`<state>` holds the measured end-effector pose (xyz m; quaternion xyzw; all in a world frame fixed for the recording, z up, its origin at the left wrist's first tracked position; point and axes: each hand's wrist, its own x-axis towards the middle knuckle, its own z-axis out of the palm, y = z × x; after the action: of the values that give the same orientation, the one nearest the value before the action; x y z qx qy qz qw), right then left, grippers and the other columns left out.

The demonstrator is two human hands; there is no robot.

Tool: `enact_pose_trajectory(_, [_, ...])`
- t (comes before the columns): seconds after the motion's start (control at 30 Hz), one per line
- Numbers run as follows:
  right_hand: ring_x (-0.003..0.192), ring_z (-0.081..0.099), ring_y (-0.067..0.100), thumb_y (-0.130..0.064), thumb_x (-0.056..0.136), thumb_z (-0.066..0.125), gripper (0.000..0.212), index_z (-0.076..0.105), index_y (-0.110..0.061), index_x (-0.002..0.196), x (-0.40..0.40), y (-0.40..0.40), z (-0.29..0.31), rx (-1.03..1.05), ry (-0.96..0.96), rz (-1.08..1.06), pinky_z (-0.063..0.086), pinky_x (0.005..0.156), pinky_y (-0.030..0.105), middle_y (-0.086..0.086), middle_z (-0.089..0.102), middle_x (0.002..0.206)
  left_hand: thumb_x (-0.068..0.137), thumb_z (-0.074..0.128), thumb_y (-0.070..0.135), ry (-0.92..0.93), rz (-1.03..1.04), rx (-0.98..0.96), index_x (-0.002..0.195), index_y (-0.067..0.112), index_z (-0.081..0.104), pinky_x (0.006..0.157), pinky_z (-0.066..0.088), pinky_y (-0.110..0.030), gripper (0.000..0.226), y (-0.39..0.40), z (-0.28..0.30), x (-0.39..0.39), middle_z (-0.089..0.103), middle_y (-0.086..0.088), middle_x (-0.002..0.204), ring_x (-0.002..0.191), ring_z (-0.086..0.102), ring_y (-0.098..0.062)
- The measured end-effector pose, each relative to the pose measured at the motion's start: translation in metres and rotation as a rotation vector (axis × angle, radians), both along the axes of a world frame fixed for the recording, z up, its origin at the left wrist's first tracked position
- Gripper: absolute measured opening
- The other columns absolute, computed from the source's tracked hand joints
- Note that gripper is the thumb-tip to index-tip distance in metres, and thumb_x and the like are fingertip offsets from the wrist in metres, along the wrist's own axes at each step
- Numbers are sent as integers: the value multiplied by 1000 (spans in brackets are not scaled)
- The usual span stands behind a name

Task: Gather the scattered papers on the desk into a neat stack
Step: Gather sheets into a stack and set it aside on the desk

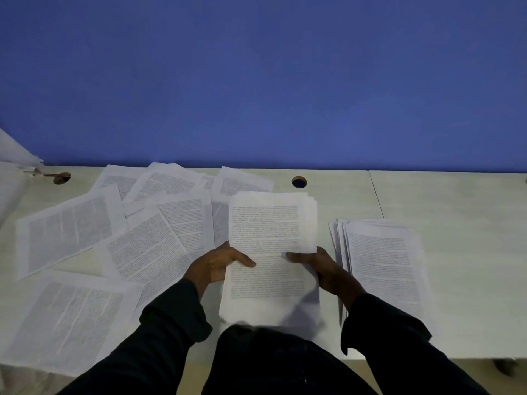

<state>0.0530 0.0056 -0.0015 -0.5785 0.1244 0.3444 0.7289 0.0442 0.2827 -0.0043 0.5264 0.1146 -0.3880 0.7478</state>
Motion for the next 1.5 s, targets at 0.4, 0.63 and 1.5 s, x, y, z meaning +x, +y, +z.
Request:
enact_pose_trajectory(0.4, [107, 74, 39, 3, 72, 88, 44, 75, 4, 114, -3, -39, 10, -170, -24, -68, 60, 95, 49, 19, 77, 112, 86, 80, 16, 88, 524, 140, 120, 7, 70, 88, 60, -47, 37, -63, 3, 23, 74, -16, 116, 105, 71, -33])
enact_pose_trajectory(0.63, [101, 75, 35, -6, 71, 92, 40, 78, 0, 108, -33, -134, 10, -413, -89, -297, 62, 91, 48, 14, 80, 106, 88, 75, 3, -93, 244, 188, 116, 14, 72, 80, 61, -33, 30, -157, 2, 27, 76, -5, 113, 98, 74, -20])
enact_pose_trajectory(1.5, [89, 70, 15, -18, 85, 69, 18, 73, -24, 102, 37, -17, -10, -916, -428, -16, 47, 70, 26, -8, 73, 91, 79, 75, 0, -2, 450, 728, 87, 2, 66, 57, 63, -47, 12, -111, -12, 30, 71, -18, 80, 57, 71, -28])
